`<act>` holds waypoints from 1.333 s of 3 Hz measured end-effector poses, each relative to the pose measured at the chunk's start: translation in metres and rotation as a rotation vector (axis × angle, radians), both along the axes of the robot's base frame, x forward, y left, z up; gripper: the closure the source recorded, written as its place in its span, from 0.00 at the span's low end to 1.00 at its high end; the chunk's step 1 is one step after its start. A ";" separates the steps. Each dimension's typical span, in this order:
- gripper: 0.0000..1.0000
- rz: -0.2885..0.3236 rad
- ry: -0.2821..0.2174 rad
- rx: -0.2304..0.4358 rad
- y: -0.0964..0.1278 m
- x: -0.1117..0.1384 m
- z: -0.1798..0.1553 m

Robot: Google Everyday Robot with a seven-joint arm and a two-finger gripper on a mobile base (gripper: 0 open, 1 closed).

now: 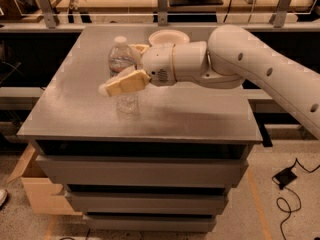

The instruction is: Knock water bottle over

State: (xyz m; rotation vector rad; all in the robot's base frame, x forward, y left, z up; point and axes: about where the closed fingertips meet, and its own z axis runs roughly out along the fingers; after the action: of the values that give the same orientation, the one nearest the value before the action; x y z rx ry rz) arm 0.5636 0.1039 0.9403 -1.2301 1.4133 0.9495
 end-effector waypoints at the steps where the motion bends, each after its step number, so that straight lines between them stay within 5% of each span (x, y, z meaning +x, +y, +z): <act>1: 0.40 0.008 -0.001 0.007 0.003 0.000 -0.002; 2: 0.64 0.003 -0.001 0.005 0.000 0.003 -0.004; 4: 1.00 -0.059 -0.094 -0.221 -0.025 0.015 0.014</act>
Offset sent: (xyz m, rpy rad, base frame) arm 0.0081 -0.0081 -0.0072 0.0032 0.0013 -0.0142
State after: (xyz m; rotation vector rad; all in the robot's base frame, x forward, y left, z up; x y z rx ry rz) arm 0.5786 0.0790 0.9545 -1.3689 1.5005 0.6992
